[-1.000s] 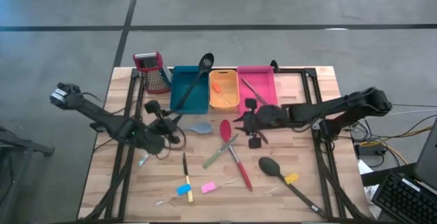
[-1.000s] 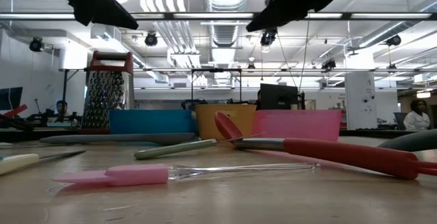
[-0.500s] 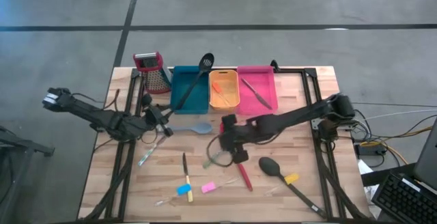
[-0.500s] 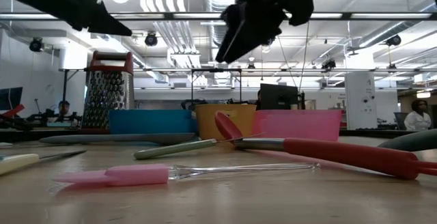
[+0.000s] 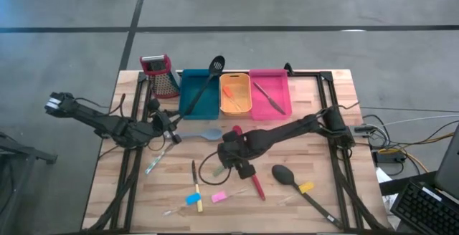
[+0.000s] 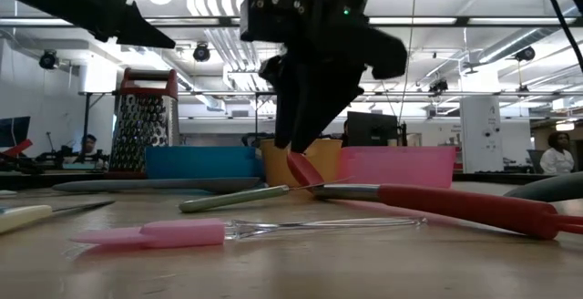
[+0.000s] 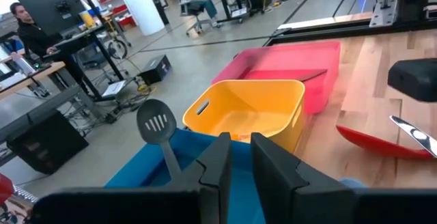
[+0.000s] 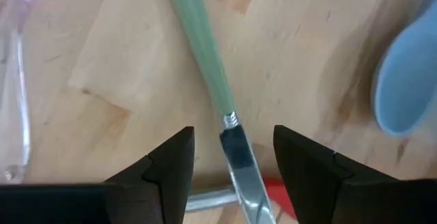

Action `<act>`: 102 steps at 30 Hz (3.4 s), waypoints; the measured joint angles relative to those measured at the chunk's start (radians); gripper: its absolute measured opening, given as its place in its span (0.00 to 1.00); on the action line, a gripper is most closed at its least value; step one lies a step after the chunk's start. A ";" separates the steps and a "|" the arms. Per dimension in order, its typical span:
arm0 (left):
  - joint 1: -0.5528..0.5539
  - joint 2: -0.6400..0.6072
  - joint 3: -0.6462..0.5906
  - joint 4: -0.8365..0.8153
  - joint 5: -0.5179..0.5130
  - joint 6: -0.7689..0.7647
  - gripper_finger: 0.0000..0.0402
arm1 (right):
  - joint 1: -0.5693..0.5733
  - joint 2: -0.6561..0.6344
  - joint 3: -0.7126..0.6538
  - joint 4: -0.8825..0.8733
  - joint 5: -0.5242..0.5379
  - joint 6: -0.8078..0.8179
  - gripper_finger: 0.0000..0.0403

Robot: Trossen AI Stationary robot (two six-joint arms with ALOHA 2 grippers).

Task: Pick & Place Kitchen Items
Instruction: Put the green knife into the red bin

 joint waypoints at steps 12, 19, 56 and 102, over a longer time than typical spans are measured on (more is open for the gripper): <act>0.000 0.006 0.000 0.000 0.000 0.000 0.15 | 0.000 0.078 0.061 0.002 -0.071 -0.013 0.48; 0.000 0.011 0.000 -0.001 0.031 0.000 0.13 | -0.013 0.101 0.059 0.021 -0.075 -0.010 0.47; 0.000 0.012 0.000 -0.003 0.032 0.012 0.12 | -0.022 0.048 0.092 -0.133 0.098 0.133 0.08; 0.280 0.267 -0.036 0.689 0.966 -0.024 0.11 | 0.234 -0.654 -0.713 0.987 0.862 -1.240 0.08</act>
